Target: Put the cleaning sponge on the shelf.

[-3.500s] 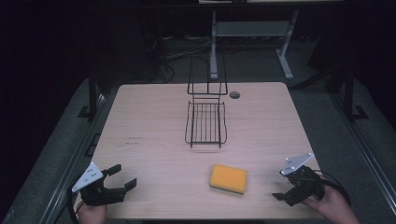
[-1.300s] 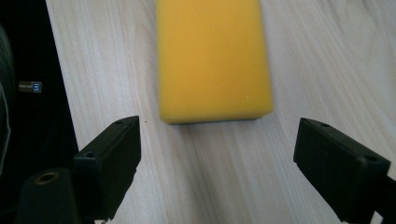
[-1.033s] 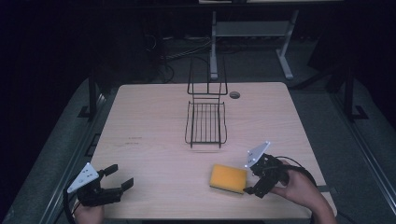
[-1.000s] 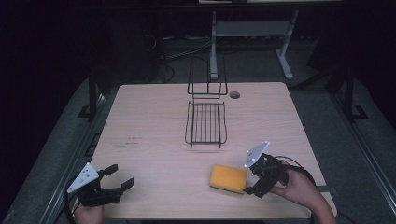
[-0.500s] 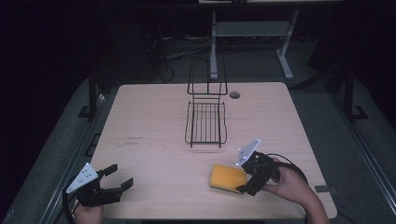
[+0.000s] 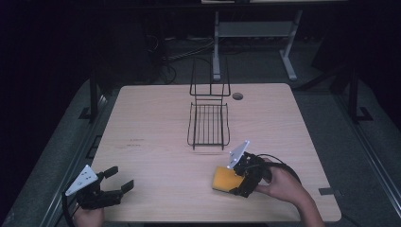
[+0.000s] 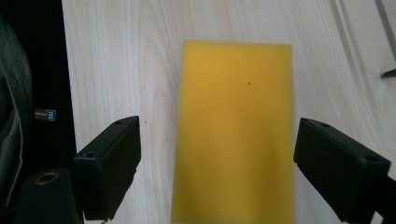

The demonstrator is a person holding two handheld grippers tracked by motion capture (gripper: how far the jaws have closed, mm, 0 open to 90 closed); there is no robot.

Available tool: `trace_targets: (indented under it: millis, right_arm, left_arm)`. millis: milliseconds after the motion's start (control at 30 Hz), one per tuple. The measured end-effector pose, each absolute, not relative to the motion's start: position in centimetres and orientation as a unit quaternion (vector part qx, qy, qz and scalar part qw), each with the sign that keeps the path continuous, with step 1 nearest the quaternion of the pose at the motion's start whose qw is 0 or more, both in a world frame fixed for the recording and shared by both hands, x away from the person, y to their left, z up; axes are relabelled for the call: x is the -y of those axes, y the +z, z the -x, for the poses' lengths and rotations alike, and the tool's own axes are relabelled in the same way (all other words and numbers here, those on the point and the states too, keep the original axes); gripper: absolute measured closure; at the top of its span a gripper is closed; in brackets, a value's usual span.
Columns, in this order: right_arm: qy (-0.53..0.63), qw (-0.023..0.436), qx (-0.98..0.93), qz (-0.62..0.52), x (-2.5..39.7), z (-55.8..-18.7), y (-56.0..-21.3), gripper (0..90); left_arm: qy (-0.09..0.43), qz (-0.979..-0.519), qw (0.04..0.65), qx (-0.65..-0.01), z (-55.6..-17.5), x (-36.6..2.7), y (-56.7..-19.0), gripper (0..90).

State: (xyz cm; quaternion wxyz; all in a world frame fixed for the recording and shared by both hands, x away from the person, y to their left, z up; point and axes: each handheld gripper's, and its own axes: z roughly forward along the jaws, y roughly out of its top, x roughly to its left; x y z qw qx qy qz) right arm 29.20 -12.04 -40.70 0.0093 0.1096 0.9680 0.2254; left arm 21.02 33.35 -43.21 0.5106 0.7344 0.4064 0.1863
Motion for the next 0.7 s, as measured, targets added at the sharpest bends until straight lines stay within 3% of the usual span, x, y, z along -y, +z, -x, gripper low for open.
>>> trace_targets:
  millis: [700]
  right_arm:
    - [0.218,0.004,-0.969,-0.112,11.45,-30.11,-41.57,13.9]
  left_arm:
    - [0.187,-0.734,0.512,-0.405,-20.99,-33.37,-43.21,12.8]
